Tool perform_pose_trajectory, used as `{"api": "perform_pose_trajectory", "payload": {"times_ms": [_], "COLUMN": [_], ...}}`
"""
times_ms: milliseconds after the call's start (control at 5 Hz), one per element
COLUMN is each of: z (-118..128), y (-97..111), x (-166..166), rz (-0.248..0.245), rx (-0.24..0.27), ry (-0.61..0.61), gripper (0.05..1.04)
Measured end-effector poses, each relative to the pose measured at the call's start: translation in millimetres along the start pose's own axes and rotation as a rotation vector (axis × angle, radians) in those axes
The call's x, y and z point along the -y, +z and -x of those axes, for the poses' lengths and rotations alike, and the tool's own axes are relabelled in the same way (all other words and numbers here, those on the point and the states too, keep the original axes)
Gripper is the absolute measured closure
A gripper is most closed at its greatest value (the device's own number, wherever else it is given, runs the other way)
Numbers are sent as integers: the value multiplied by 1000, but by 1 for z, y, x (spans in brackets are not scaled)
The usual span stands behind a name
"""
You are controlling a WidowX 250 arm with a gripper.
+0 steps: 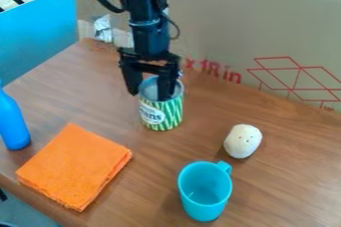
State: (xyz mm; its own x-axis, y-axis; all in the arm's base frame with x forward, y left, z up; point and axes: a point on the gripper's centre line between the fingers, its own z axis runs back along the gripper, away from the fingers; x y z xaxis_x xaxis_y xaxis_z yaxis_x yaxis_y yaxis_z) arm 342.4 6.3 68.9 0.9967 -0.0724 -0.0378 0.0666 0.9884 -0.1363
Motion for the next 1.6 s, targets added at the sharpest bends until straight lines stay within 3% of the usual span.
{"api": "perform_pose_trajectory", "payload": {"times_ms": [200, 400, 600, 1000, 1200, 1400, 1600], "z": [-2, -1, -5, -36, -33, -20, 6], "y": [-7, -4, 0, 39, 48, 65, 77], "x": [19, 32, 23, -7, -27, -54, -91], "rz": [34, 29, 43, 35, 103, 12, -87], "rx": [8, 32, 66, 219, 235, 242, 290], "ry": [-25, -21, 43, 123, 154, 179, 201], "gripper": [83, 82, 82, 83, 83, 83, 82]}}
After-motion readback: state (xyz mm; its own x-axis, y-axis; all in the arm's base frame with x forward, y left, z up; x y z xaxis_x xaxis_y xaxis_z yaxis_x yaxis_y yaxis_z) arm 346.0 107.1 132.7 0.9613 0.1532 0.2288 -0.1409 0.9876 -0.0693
